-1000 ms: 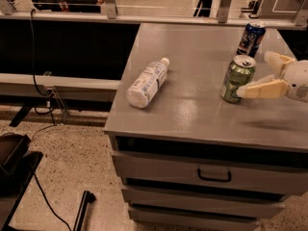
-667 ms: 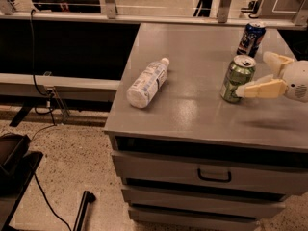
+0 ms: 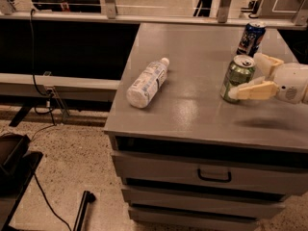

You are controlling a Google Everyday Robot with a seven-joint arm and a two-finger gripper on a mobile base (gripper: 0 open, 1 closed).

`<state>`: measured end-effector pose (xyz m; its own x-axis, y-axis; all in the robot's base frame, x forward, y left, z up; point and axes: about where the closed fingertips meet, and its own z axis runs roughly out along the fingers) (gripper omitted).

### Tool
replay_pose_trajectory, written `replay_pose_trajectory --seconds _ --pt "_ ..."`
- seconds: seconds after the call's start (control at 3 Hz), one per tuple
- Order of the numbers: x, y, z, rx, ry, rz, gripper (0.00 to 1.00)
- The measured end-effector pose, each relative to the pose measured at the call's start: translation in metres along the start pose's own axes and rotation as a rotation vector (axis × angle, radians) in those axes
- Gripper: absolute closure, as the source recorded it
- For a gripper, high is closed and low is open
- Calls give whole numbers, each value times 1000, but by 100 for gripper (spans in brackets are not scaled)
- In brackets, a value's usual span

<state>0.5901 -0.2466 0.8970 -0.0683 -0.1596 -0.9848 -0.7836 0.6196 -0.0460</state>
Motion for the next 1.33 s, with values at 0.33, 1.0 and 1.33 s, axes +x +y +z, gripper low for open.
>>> replay_pose_trajectory --seconds 0.33,1.0,1.33 --pt "0 2 4 -9 -4 -1 12" --pt "-2 5 9 -18 -5 -2 58" --pt "-2 6 11 -23 -6 -3 81"
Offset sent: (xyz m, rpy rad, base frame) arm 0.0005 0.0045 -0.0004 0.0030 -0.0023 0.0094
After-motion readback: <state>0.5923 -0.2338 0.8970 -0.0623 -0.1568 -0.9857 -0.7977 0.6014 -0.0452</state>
